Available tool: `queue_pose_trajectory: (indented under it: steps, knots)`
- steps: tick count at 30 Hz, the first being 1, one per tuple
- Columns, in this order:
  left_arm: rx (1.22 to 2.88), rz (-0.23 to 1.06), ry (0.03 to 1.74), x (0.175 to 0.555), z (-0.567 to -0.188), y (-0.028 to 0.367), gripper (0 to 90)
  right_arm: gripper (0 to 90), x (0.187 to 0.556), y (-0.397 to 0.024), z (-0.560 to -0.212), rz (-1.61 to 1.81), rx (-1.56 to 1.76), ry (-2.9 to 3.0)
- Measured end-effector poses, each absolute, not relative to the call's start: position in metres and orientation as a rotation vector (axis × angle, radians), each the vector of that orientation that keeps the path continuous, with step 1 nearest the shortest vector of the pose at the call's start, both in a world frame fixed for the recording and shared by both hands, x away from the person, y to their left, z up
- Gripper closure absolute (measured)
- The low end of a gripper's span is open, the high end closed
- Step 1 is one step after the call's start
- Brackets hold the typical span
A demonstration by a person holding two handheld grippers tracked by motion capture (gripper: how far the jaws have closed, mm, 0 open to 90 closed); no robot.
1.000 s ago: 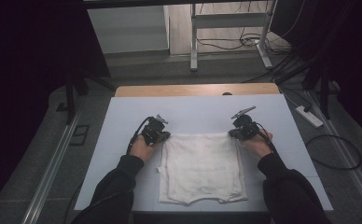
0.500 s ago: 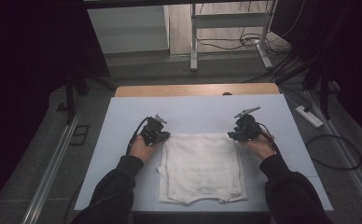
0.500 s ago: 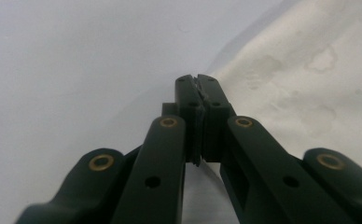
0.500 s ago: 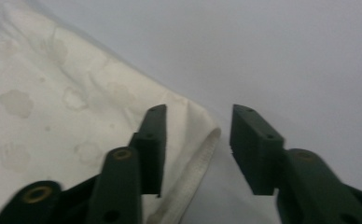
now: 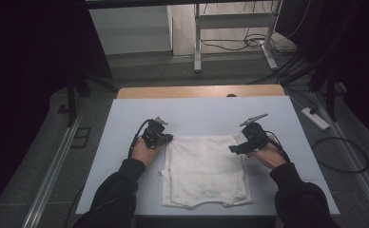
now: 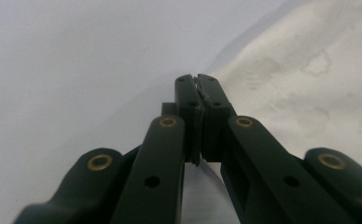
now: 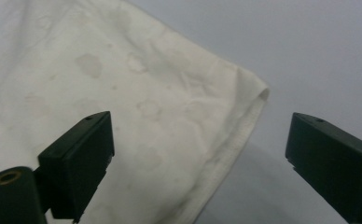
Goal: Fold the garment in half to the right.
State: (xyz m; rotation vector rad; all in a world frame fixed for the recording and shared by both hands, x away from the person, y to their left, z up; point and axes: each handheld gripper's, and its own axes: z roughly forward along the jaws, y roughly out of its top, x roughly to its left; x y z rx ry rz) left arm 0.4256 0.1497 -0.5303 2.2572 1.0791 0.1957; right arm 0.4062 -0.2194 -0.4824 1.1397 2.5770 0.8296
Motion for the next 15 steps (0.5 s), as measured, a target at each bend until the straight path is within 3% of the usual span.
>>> queue_pose_trajectory:
  steps: [4, 15]
  knots:
    - [2.255, 0.186, 1.080, 0.426, -0.530, 0.151, 87.6, 0.2, 0.394, -0.218, -0.477, 0.863, 1.131, 2.583]
    - [2.257, 0.180, 1.085, 0.426, -0.530, 0.151, 87.5, 0.0, 0.353, -0.216, -0.469, 0.964, 0.996, 2.594]
